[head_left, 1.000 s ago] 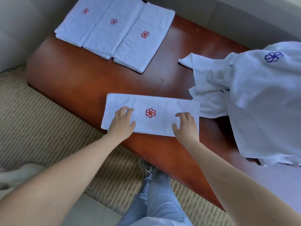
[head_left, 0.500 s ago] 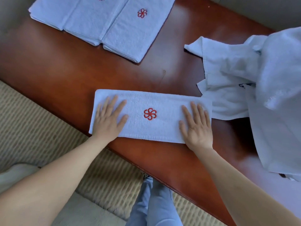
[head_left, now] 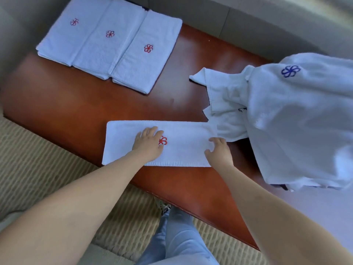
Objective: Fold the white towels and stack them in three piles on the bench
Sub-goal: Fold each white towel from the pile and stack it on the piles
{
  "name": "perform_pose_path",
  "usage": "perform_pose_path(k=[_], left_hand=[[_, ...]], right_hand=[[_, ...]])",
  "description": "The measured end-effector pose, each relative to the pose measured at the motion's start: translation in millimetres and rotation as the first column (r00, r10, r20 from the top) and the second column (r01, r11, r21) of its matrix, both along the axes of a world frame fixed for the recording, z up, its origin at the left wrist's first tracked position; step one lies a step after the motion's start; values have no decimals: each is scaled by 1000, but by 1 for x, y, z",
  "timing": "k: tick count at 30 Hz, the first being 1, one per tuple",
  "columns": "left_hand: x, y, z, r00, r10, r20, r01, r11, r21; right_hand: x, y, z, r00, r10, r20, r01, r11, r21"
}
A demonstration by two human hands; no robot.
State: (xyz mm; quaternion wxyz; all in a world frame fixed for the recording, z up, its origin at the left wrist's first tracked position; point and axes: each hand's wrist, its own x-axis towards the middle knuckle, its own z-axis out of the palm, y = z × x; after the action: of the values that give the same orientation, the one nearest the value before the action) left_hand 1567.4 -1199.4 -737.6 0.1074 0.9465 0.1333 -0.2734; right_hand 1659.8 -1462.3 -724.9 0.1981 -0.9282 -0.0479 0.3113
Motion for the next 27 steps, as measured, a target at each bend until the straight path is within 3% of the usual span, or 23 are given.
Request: perform_pose_path(k=[4,8,11,17,23,27], left_hand=[[50,-43,7,990,-132,40,135,984,-114],[97,-83,6,981,-161,106,180,962,-204],[127,-106,5,977,-199,73,210,958,-195],[173,-123,5,984,-157,-82,146,981,-130],[187,-109,26,945,-287,-157,232,925,-300],[188,-90,59,935,-323,-150,240,883,-403]], right_hand=[[-1,-23,-2,913,-380,-149,391,919,56],[4,-32,-16,871,-420,-257,449,891,66],[6,-29,-22,776,-518,-361,585,804,103],[15,-24,-32,774,-498,-391,591,790,162],[32,-25,-31,759,-468,-453,587,793,164],[37,-26,-17,771,-334,-542,478,866,145]])
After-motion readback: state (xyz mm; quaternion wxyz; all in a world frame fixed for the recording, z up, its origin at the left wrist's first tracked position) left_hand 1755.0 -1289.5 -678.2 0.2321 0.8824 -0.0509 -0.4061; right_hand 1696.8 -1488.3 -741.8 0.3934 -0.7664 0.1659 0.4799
